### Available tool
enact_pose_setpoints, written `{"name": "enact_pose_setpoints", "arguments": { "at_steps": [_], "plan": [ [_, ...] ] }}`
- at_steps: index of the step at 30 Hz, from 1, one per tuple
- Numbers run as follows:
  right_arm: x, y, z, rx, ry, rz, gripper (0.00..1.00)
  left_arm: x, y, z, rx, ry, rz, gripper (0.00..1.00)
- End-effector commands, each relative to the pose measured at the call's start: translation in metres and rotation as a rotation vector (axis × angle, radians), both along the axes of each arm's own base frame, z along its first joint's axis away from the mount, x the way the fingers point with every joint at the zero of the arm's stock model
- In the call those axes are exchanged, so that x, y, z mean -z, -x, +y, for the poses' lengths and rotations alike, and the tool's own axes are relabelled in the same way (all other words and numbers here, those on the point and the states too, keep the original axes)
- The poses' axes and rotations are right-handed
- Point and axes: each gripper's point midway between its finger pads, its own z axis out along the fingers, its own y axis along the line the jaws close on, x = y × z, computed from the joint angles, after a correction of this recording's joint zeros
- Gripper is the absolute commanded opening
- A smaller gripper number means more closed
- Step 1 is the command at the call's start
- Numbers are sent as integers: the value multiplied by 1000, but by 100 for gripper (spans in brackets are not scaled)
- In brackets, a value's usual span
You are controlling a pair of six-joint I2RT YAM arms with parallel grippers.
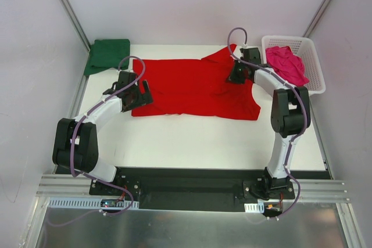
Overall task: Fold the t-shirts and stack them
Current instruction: Fold the flattened tshirt in 1/3 of the way
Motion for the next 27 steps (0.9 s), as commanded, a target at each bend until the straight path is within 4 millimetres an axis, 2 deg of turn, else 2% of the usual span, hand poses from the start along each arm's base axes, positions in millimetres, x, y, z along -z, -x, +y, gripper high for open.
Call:
{"name": "enact_pose_setpoints", "arguments": {
  "at_steps": [1, 7, 8, 10, 12, 16, 17, 19, 20, 22, 27],
  "plan": [
    [-35, -29, 13, -19, -69, -113, 1, -4, -4, 8, -6, -25, -20, 99],
    [-37, -44, 22, -40, -100, -120, 1, -2, -5, 9, -9, -28, -16, 99],
    [-31, -46, 22, -39, -101, -110, 1, -1, -5, 9, -9, -27, -13, 99],
    [-35, -52, 26, -42, -116, -119, 1, 0, -6, 8, -8, -27, -10, 99],
    [-29, -56, 29, -42, -130, -103, 2, 1, -6, 8, -8, -26, -6, 99],
    [-30, -63, 36, -60, -159, -97, 3, 2, -6, 10, -11, -29, -4, 99],
    [-29, -63, 36, -64, -161, -94, 17, 2, -6, 9, -11, -30, -5, 99],
    [-28, -63, 35, -63, -160, -91, 36, 3, -5, 10, -12, -30, -2, 99],
    [-26, -62, 36, -65, -159, -90, 49, 4, -5, 10, -13, -30, 1, 99],
    [-29, -62, 35, -67, -151, -99, 54, 3, -5, 10, -14, -28, -2, 99],
    [-38, -53, 27, -65, -114, -118, 55, 0, -5, 9, -8, -24, -7, 99]
  ]
}}
